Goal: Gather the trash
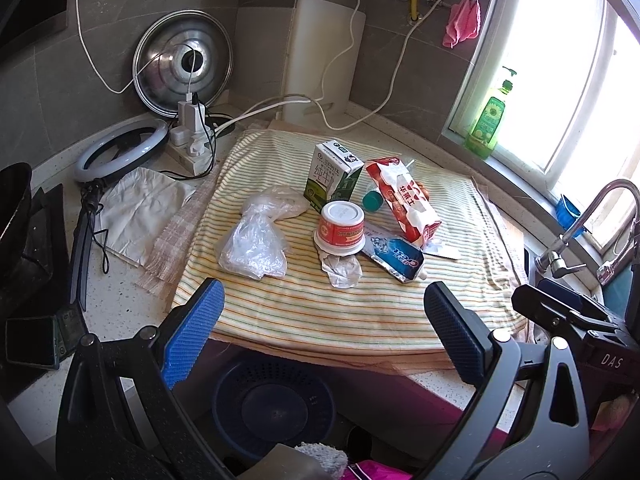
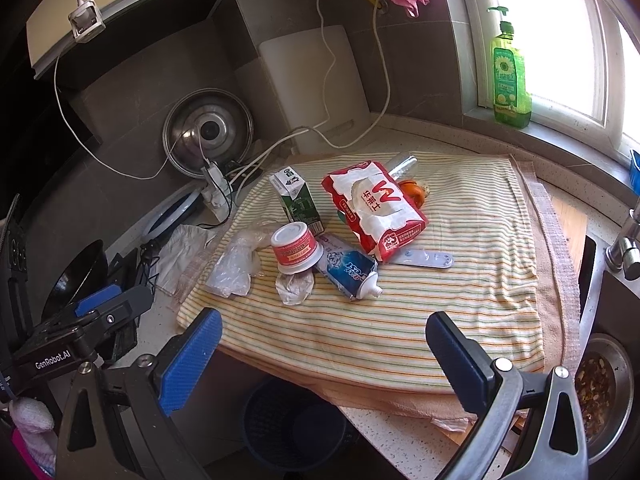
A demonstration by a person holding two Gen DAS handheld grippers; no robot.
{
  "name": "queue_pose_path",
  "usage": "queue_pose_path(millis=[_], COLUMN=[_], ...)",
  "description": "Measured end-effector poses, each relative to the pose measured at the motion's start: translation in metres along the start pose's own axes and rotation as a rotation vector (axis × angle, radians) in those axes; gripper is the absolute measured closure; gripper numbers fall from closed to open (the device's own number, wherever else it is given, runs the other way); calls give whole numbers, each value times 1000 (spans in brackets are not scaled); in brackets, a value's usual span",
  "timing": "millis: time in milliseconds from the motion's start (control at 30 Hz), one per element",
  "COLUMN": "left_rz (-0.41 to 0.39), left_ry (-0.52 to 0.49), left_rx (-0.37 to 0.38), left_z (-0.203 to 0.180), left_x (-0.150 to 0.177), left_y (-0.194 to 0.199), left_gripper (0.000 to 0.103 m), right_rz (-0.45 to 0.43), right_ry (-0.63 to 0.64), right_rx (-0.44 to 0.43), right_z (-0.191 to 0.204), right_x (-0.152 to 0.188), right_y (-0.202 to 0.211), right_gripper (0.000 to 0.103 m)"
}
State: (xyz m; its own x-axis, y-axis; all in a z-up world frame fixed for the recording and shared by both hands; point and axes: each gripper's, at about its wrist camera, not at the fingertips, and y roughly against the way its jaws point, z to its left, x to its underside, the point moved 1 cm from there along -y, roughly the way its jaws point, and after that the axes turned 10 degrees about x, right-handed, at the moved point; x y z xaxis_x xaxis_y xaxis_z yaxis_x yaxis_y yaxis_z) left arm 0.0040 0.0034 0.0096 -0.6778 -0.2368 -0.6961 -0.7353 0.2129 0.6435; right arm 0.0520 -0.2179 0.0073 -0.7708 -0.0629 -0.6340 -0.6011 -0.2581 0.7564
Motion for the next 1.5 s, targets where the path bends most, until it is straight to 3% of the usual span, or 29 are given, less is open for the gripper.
queue_pose_path(millis=[467,733,1167,1500], left_rz=[4,6,58,150], left_ry=[0,24,71,142], left_rx=[-4,-30,-47,1], left_z=[4,31,75,107], left_x=[-2,-9,-30,-37], left_y=[-2,-10,-44,-92], left_gripper=[1,1,34,43], right_rz=[7,3,5,42], right_ry=[-6,-3,169,240], right_rx=[-2,-26,-14,-57], right_z=[-3,-4,21,46], right_x=[0,-4,-29,-48], right_y=[-9,-23,-59,-102], right_gripper=[0,1,18,25])
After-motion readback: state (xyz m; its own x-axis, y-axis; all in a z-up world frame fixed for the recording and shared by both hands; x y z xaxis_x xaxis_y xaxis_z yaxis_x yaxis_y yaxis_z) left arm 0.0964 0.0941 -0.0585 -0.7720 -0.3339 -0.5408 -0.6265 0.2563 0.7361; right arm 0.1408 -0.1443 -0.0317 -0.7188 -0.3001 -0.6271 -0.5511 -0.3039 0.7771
